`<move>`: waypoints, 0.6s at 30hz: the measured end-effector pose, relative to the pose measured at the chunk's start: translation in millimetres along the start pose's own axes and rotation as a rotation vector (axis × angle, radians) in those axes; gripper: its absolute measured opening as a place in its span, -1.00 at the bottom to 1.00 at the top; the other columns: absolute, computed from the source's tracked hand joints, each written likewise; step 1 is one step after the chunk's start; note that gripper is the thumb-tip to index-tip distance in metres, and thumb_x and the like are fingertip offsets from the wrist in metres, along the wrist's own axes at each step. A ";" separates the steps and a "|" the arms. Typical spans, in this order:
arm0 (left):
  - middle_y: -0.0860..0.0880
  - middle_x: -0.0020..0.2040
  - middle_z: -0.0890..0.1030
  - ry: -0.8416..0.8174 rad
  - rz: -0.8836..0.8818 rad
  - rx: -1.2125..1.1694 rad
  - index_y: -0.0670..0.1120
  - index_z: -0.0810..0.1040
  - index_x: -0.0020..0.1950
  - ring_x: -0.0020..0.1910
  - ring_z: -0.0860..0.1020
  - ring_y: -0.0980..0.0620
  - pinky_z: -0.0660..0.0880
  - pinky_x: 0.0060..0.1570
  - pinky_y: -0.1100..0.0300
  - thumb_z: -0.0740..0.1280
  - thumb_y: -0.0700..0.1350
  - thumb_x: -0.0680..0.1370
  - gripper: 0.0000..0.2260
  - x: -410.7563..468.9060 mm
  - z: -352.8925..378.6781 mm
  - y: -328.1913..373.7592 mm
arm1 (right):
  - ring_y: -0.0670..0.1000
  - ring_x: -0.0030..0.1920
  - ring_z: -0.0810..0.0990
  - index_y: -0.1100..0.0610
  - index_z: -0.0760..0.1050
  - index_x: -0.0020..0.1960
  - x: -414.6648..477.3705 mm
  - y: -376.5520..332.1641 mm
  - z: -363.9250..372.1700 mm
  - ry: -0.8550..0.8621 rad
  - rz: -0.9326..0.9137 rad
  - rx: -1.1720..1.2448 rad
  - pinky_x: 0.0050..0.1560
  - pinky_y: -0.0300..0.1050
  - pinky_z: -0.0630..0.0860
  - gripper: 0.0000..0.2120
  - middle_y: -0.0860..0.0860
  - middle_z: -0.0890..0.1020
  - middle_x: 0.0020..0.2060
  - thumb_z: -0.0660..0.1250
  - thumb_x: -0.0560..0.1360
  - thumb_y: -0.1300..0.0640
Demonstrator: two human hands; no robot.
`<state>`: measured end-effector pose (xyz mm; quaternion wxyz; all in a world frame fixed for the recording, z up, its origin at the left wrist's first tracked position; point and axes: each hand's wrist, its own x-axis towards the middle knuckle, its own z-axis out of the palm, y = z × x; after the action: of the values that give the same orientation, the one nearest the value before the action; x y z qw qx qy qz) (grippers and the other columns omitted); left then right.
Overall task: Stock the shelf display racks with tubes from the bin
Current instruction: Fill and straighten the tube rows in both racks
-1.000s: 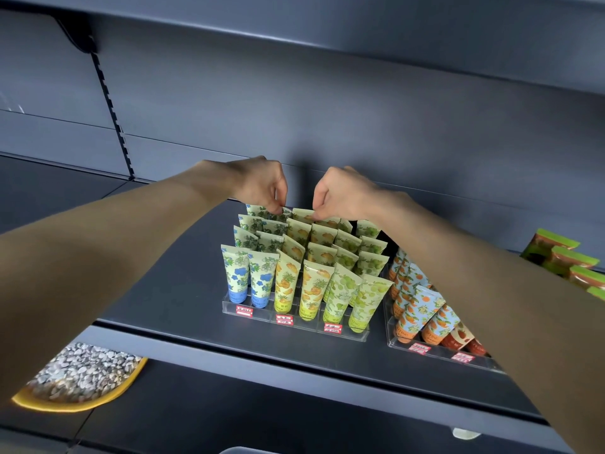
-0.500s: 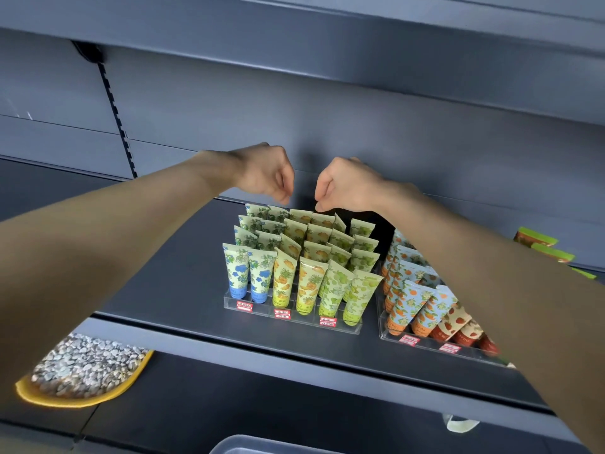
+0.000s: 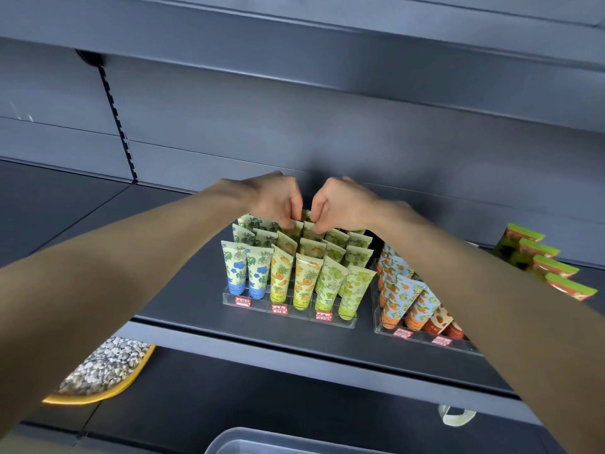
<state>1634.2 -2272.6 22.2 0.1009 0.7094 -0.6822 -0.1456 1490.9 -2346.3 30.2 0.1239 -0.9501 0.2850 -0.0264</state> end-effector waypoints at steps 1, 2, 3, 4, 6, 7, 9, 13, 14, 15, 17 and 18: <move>0.15 -0.31 0.60 0.006 0.000 0.009 -0.04 0.66 -0.11 -0.27 0.53 0.29 0.46 -0.09 0.33 0.45 -0.17 0.42 -0.92 0.4 1.1 -0.5 | -0.02 -0.04 0.56 0.09 0.66 -0.10 1.0 0.3 1.9 -0.002 0.000 0.001 0.09 -0.09 0.50 -0.87 -0.10 0.61 -0.24 0.49 0.34 0.15; 0.16 -0.32 0.59 0.013 -0.002 0.012 -0.04 0.66 -0.12 -0.27 0.54 0.26 0.47 -0.08 0.31 0.45 -0.18 0.42 -0.92 0.7 2.2 -1.4 | -0.02 -0.03 0.55 0.08 0.66 -0.12 2.4 0.3 4.5 -0.006 0.000 0.000 0.11 -0.07 0.50 -0.89 -0.09 0.62 -0.23 0.48 0.35 0.17; 0.14 -0.32 0.60 0.024 -0.004 0.014 -0.03 0.66 -0.13 -0.26 0.55 0.22 0.48 -0.09 0.30 0.44 -0.19 0.41 -0.92 0.8 2.9 -1.9 | 0.00 -0.01 0.55 0.04 0.65 -0.17 4.1 0.6 7.1 -0.009 0.003 0.001 0.12 -0.05 0.51 -0.91 -0.07 0.62 -0.21 0.47 0.34 0.18; 0.12 -0.32 0.61 0.033 -0.006 0.015 -0.03 0.66 -0.14 -0.26 0.56 0.18 0.48 -0.11 0.29 0.44 -0.19 0.41 -0.92 0.6 3.7 -2.4 | 0.03 0.01 0.55 -0.01 0.63 -0.23 5.4 0.8 9.7 -0.006 0.008 0.001 0.13 -0.01 0.51 -0.91 -0.04 0.62 -0.18 0.47 0.33 0.18; 0.08 -0.31 0.62 0.048 -0.001 0.012 -0.02 0.66 -0.19 -0.25 0.57 0.14 0.48 -0.15 0.28 0.43 -0.21 0.41 -0.91 0.6 5.4 -3.2 | 0.09 0.04 0.55 -0.06 0.57 -0.33 8.8 2.5 14.2 0.013 0.029 0.005 0.13 0.04 0.53 -0.82 0.01 0.61 -0.12 0.47 0.33 0.18; 0.07 -0.30 0.63 0.054 0.003 0.012 0.00 0.66 -0.21 -0.25 0.57 0.12 0.48 -0.15 0.27 0.43 -0.21 0.41 -0.90 0.6 6.1 -3.3 | 0.10 0.04 0.55 -0.07 0.55 -0.35 9.6 3.5 15.2 0.024 0.034 0.003 0.13 0.05 0.53 -0.80 0.03 0.61 -0.09 0.47 0.33 0.19; 0.06 -0.30 0.64 0.064 0.009 0.013 0.01 0.65 -0.23 -0.24 0.59 0.10 0.50 -0.14 0.24 0.44 -0.20 0.41 -0.89 1.0 6.9 -3.1 | 0.11 0.03 0.55 -0.07 0.54 -0.36 10.5 4.7 16.4 0.044 0.044 0.000 0.11 0.05 0.55 -0.78 0.04 0.60 -0.07 0.47 0.34 0.21; 0.16 -0.37 0.59 0.089 0.011 0.041 0.01 0.66 -0.25 -0.29 0.55 0.19 0.47 -0.17 0.25 0.45 -0.18 0.41 -0.91 1.2 7.4 -2.4 | 0.10 0.01 0.57 -0.05 0.55 -0.35 12.5 5.6 17.1 0.058 0.047 -0.011 0.08 0.05 0.56 -0.80 0.05 0.61 -0.07 0.48 0.33 0.20; 0.16 -0.37 0.59 0.094 0.010 0.042 0.01 0.66 -0.24 -0.29 0.55 0.18 0.47 -0.17 0.25 0.46 -0.17 0.41 -0.92 1.4 7.5 -2.3 | 0.10 0.01 0.57 -0.05 0.56 -0.34 13.0 5.7 17.3 0.059 0.047 -0.016 0.09 0.05 0.56 -0.80 0.04 0.61 -0.07 0.48 0.34 0.20; 0.15 -0.37 0.59 0.097 0.007 0.041 0.01 0.66 -0.24 -0.29 0.56 0.17 0.47 -0.18 0.25 0.46 -0.17 0.41 -0.92 1.4 7.7 -2.2 | 0.10 0.02 0.57 -0.04 0.55 -0.35 13.3 5.8 17.3 0.061 0.046 -0.019 0.09 0.05 0.56 -0.80 0.04 0.61 -0.08 0.48 0.34 0.20; 0.15 -0.37 0.59 0.097 0.003 0.041 0.00 0.66 -0.24 -0.28 0.57 0.13 0.47 -0.19 0.25 0.46 -0.16 0.41 -0.93 1.3 7.8 -2.0 | 0.09 0.02 0.56 -0.04 0.55 -0.34 13.4 6.0 17.5 0.064 0.044 -0.022 0.09 0.04 0.55 -0.80 0.04 0.61 -0.07 0.48 0.35 0.20; 0.15 -0.37 0.59 0.093 0.003 0.039 0.00 0.66 -0.24 -0.28 0.58 0.11 0.47 -0.20 0.25 0.45 -0.17 0.41 -0.93 1.1 7.6 -1.8 | 0.09 0.03 0.56 -0.04 0.56 -0.33 13.2 6.2 17.8 0.063 0.044 -0.024 0.10 0.04 0.55 -0.81 0.04 0.61 -0.07 0.48 0.35 0.20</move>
<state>1633.3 -2273.2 14.3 0.1191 0.7161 -0.6806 -0.0990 1500.7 -2354.6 11.1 0.1040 -0.9438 0.3097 -0.0504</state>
